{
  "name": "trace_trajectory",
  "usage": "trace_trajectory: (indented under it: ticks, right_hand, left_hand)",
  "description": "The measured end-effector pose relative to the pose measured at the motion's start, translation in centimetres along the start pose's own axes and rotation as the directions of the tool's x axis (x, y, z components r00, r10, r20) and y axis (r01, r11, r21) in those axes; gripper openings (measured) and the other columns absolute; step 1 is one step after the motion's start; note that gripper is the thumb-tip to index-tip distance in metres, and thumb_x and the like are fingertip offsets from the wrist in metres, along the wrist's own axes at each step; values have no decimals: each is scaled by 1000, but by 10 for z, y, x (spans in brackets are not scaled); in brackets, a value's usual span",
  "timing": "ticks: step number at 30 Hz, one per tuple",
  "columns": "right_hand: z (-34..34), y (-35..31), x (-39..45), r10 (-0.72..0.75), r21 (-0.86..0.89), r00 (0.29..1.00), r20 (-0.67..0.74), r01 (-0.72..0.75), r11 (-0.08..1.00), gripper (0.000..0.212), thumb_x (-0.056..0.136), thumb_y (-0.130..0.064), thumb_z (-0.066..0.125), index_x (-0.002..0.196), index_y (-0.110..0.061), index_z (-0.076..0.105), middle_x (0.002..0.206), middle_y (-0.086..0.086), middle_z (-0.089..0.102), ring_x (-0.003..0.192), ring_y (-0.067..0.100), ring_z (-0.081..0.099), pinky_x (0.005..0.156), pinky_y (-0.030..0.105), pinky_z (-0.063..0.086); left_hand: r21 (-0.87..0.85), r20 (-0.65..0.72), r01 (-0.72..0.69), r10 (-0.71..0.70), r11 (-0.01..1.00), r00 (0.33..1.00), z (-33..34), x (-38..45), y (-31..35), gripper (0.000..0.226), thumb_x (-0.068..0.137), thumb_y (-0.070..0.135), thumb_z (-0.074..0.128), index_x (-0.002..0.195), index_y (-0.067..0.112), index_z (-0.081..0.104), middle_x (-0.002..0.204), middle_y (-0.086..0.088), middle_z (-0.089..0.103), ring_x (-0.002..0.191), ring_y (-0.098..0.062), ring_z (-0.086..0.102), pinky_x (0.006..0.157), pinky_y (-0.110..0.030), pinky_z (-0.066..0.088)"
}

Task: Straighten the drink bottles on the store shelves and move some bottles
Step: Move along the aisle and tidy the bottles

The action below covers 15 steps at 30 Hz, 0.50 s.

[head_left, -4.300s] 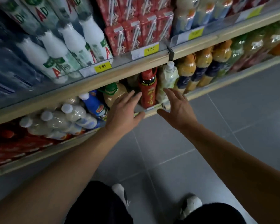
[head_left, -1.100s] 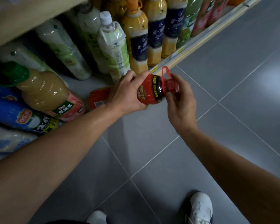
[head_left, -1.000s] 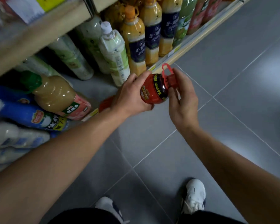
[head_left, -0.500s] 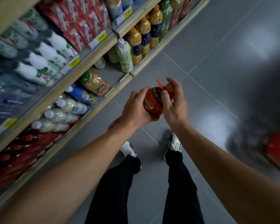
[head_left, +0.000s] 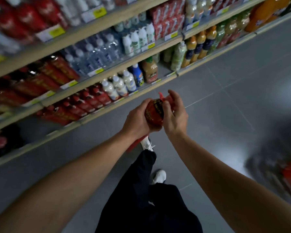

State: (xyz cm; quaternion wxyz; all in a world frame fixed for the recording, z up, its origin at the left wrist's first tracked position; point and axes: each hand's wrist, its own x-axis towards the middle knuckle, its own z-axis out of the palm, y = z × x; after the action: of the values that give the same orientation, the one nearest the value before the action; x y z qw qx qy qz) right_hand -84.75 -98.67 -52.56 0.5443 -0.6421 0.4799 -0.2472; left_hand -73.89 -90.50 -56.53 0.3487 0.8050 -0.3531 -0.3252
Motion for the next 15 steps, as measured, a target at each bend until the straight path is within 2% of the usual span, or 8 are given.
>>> trace_trajectory:
  ticks: [3, 7, 15]
  right_hand:
    - [25, -17, -57, -12, -27, 992, 123, 15, 1000, 39, 99, -27, 52, 138, -32, 52, 119, -7, 60, 111, 11, 58, 101, 39, 50]
    - [74, -31, -126, -74, -70, 964, 255, 95, 993, 41, 98, -25, 55, 138, -31, 53, 122, -2, 63, 110, 14, 60, 99, 39, 51]
    - [210, -41, -285, -194, -77, 908, 373, 238, 968, 43, 94, -30, 51, 137, -25, 52, 120, -2, 62, 109, 14, 59, 97, 36, 52]
  left_hand:
    - [-51, -59, 84, -87, 995, 994, -38, -72, -15, 86, 49, 46, 89, 125, 44, 49, 111, 17, 67, 105, -7, 64, 92, -38, 55]
    - [-36, -146, 131, -134, 991, 980, -86, -155, -46, 90, 53, 36, 94, 130, 35, 48, 115, 14, 64, 105, -8, 61, 91, -23, 49]
    - [-85, -278, 171, -189, 982, 942, -188, -306, -160, 93, 53, 35, 95, 133, 34, 48, 115, 18, 62, 107, -4, 58, 89, -14, 45]
